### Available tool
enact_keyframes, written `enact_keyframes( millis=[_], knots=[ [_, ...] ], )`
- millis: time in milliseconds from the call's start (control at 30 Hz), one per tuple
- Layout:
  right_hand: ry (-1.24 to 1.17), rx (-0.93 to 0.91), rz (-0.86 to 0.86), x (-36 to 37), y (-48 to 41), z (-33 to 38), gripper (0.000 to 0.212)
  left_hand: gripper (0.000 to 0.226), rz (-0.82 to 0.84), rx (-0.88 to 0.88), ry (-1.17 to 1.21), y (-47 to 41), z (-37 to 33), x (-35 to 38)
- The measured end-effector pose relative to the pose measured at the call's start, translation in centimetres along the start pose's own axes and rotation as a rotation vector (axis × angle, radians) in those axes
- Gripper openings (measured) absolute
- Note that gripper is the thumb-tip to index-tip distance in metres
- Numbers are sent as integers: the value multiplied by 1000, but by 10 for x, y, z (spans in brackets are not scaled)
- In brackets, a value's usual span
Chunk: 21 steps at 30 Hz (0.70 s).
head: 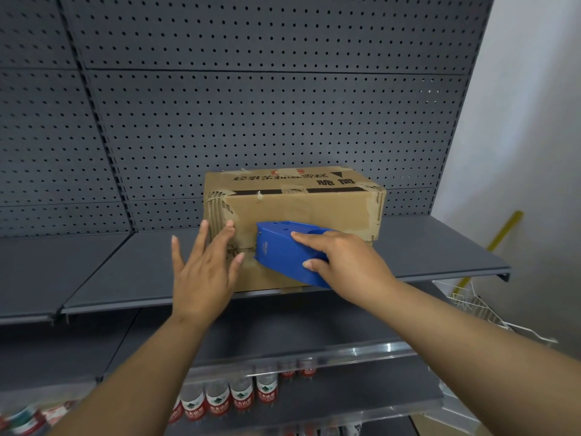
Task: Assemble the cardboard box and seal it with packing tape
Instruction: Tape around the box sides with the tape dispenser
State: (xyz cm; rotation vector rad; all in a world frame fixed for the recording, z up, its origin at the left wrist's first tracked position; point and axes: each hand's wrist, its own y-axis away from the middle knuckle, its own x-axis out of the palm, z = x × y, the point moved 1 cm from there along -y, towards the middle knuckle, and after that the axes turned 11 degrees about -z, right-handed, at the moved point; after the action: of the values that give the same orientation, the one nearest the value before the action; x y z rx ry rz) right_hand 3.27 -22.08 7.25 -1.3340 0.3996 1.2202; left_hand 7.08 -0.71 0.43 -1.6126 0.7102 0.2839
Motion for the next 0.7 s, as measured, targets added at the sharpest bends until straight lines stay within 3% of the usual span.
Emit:
enact_keyframes(
  millis=[267,533,700],
  knots=[
    [-14,10,-10,2,-4,2,51,50,18,-69,7,3,26,-1],
    [-38,12,-11,4,-4,10,51,36,-30,-281,546,3,24,0],
    [-6,4,-25,5,-3,14,50,30,-137,-353,655,4,18,5]
  ],
)
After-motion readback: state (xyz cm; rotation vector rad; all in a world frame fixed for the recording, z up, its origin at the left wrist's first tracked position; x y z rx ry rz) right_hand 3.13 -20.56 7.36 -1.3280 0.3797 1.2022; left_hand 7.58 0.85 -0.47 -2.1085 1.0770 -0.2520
